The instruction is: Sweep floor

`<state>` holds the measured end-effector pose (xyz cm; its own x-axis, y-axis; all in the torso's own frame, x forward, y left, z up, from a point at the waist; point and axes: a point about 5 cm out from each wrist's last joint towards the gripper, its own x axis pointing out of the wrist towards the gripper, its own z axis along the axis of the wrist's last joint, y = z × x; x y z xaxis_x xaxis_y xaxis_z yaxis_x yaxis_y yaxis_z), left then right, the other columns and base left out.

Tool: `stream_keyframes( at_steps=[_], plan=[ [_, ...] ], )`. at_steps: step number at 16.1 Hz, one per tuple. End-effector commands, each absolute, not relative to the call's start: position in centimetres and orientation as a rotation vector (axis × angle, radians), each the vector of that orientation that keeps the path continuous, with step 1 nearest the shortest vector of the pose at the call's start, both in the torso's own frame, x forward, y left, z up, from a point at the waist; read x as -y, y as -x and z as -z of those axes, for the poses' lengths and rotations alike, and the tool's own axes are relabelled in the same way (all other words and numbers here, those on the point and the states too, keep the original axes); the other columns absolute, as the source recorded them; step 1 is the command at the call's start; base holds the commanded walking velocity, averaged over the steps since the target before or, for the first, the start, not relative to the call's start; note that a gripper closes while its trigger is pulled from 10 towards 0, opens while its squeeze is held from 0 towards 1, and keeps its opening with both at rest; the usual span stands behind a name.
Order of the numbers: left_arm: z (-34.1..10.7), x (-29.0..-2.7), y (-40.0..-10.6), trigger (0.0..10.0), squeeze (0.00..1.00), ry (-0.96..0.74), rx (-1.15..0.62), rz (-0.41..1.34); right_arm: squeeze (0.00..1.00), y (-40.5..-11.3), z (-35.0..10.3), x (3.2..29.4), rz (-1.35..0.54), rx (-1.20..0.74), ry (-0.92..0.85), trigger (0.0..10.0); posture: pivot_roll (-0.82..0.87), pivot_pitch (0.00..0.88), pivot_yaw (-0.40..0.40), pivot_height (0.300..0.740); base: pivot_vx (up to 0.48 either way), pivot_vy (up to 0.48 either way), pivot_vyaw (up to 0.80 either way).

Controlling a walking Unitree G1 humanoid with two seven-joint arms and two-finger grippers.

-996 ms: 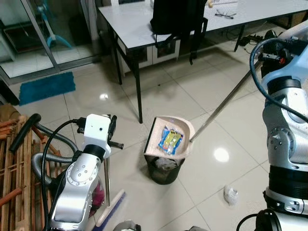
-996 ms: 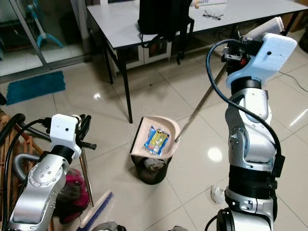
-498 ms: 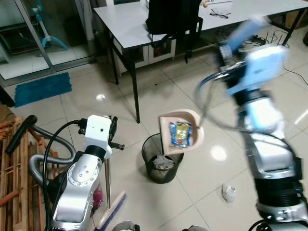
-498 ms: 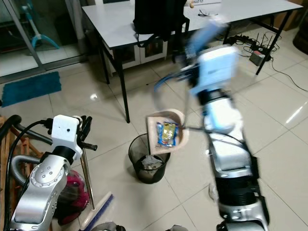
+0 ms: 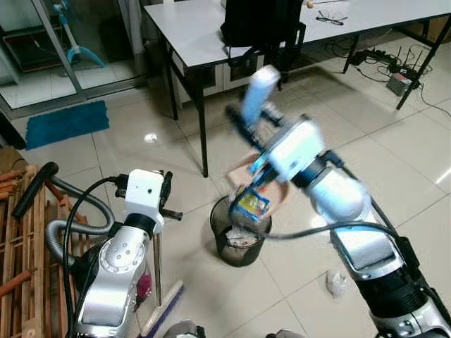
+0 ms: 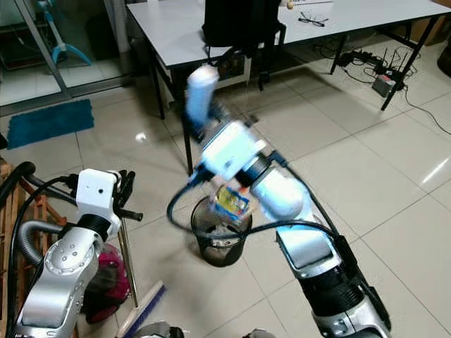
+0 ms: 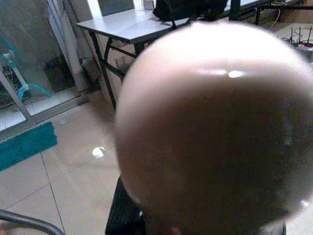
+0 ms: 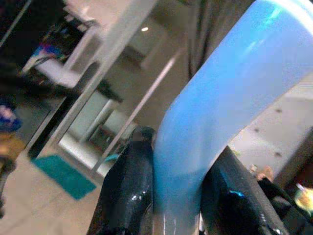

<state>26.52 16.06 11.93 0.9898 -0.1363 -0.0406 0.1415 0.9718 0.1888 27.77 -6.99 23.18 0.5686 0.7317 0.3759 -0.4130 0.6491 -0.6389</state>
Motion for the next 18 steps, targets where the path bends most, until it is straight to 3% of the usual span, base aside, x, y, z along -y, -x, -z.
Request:
stream_keyframes(
  at_steps=[1,5,6,7,9,11,13,18],
  plan=[
    [-12.1,-16.0,-26.5,10.0,0.00,-0.211,-0.021,0.147,0.00,-26.9,-23.7,6.5,-0.750,0.746,0.602,10.0,0.02,0.065,0.022,0.740,0.000,0.000,0.00],
    [-12.0,-15.9,-26.5,10.0,0.00,-0.215,-0.024,0.158,0.00,-27.3,-24.6,7.2,-0.677,0.772,0.633,10.0,0.02,0.069,0.022,0.740,0.000,0.000,0.00],
    [-12.0,-15.8,-26.5,10.0,0.00,-0.216,-0.024,0.159,0.00,-28.2,-25.6,8.5,-0.537,0.780,0.619,10.0,0.02,0.069,0.021,0.740,0.000,0.000,0.00],
    [-12.0,-15.8,-26.6,10.0,0.00,-0.217,-0.024,0.162,0.00,-29.4,-27.5,11.3,-0.270,0.779,0.519,10.0,0.02,0.070,0.019,0.740,0.000,0.000,0.00],
    [-12.1,-15.8,-26.6,10.0,0.00,-0.215,-0.023,0.162,0.00,-30.6,-29.1,15.6,0.014,0.729,0.427,10.0,0.01,0.069,0.022,0.740,0.000,0.000,0.00],
    [-12.1,-15.8,-26.7,10.0,0.00,-0.203,-0.022,0.162,0.00,-30.6,-30.2,19.1,0.190,0.701,0.537,10.0,0.00,0.069,0.028,0.740,0.000,0.000,0.00],
    [-12.2,-15.5,-27.0,10.0,0.00,-0.202,-0.013,0.170,0.00,-30.7,-28.5,22.1,0.304,0.581,0.540,10.0,0.00,0.070,0.028,0.740,0.000,0.000,-0.40],
    [-12.5,-15.1,-27.7,10.0,0.00,-0.196,0.008,0.190,0.00,-30.0,-21.7,22.5,0.363,0.319,0.521,10.0,-0.01,0.071,0.032,0.740,0.000,0.000,-0.80]
  ],
)
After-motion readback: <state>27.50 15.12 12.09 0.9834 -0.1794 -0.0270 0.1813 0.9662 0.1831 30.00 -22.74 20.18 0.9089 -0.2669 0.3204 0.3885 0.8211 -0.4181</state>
